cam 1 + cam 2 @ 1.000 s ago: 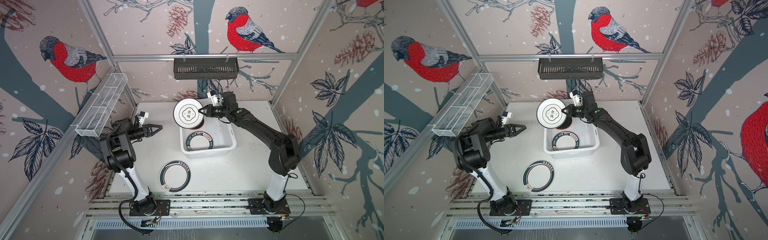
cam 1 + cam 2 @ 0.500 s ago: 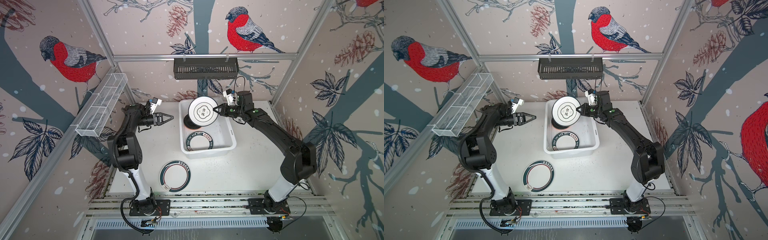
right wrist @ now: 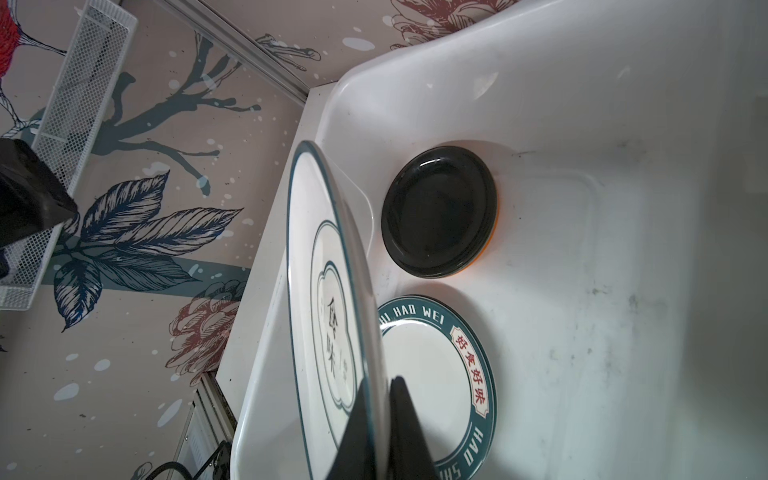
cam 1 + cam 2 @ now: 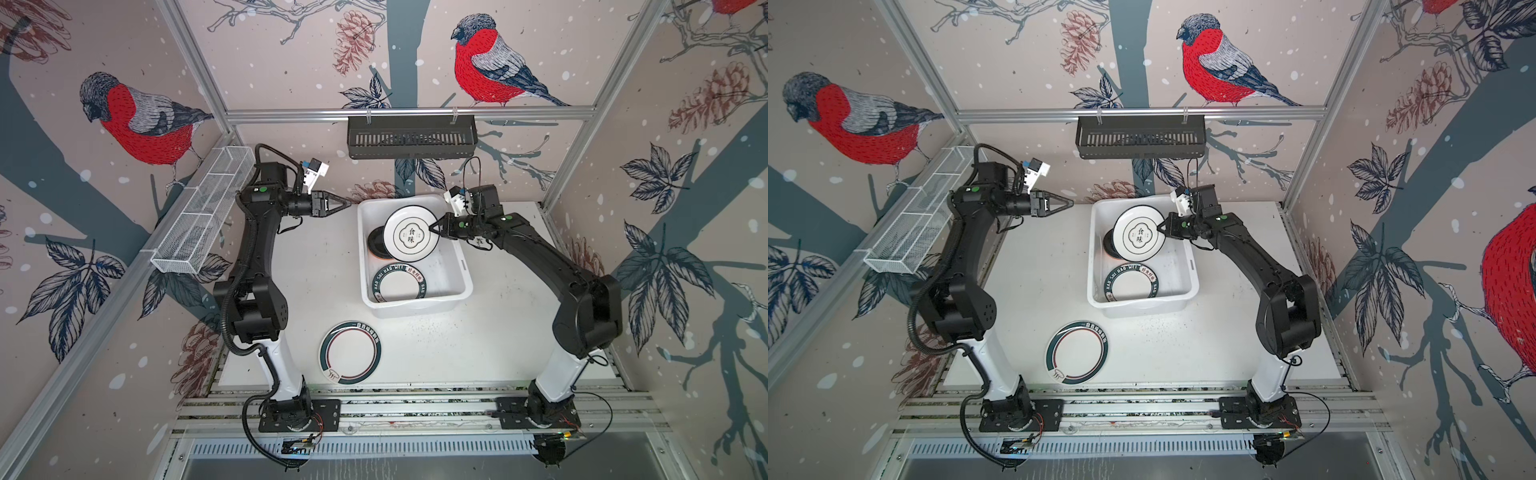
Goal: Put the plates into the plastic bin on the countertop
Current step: 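Open and withdraw the left gripper while the right gripper carries the plate over the bin, then lower the white plate into the bin onto the green-rimmed plates with the right gripper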
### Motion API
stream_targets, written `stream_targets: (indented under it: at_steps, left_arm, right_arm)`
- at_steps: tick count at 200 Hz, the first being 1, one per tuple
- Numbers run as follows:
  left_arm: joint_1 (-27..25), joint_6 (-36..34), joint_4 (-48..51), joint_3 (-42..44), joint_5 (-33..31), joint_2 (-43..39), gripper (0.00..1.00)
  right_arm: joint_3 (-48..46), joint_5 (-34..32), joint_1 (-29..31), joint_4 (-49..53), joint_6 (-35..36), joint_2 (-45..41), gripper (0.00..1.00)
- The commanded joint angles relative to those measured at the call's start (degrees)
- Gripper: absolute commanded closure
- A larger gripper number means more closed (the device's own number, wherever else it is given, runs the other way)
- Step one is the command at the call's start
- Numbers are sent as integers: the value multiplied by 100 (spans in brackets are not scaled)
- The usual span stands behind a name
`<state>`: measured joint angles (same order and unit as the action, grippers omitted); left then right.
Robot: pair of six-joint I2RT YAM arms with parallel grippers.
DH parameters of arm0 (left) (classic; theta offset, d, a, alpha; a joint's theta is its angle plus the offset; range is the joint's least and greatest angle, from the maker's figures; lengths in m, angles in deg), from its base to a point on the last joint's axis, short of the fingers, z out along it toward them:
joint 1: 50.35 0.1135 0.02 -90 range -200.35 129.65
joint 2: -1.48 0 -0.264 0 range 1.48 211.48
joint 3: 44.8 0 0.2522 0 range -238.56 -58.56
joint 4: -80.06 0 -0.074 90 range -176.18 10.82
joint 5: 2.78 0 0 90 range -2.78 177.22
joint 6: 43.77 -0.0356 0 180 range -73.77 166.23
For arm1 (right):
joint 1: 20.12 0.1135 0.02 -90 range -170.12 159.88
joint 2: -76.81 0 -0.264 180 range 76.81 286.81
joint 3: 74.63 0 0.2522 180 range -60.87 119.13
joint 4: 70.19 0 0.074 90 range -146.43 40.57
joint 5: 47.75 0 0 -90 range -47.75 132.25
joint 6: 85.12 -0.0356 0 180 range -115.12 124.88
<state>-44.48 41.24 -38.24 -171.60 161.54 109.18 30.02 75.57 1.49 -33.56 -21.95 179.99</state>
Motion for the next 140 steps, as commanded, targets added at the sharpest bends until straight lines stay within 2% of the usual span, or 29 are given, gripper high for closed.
stream_targets:
  at_steps: [1,14,29,49,72,101,116,140]
  left_arm:
    - [128,2107,-2248,84,-417,-48,56]
    - [276,2235,-2036,-253,-527,132,54]
    - [538,2078,-1686,-626,-889,258,54]
    - [916,1306,-1103,-965,-1857,253,53]
    - [1255,554,-545,-1279,-2615,304,52]
    - [1382,-208,-430,-1271,-3480,49,51]
    - [1391,-314,-522,-1175,-3689,-115,50]
    - [1391,-254,-418,-1267,-3645,-69,50]
  right_arm:
    - [200,172,0,346,261,152,97]
    - [274,201,-6,564,365,260,97]
    - [493,195,-16,921,539,426,97]
    - [788,164,-23,1451,880,650,97]
    - [793,98,14,1726,1022,783,97]
    - [609,43,32,1811,958,792,97]
    - [631,79,28,1899,925,850,97]
    - [816,196,53,2139,965,1071,97]
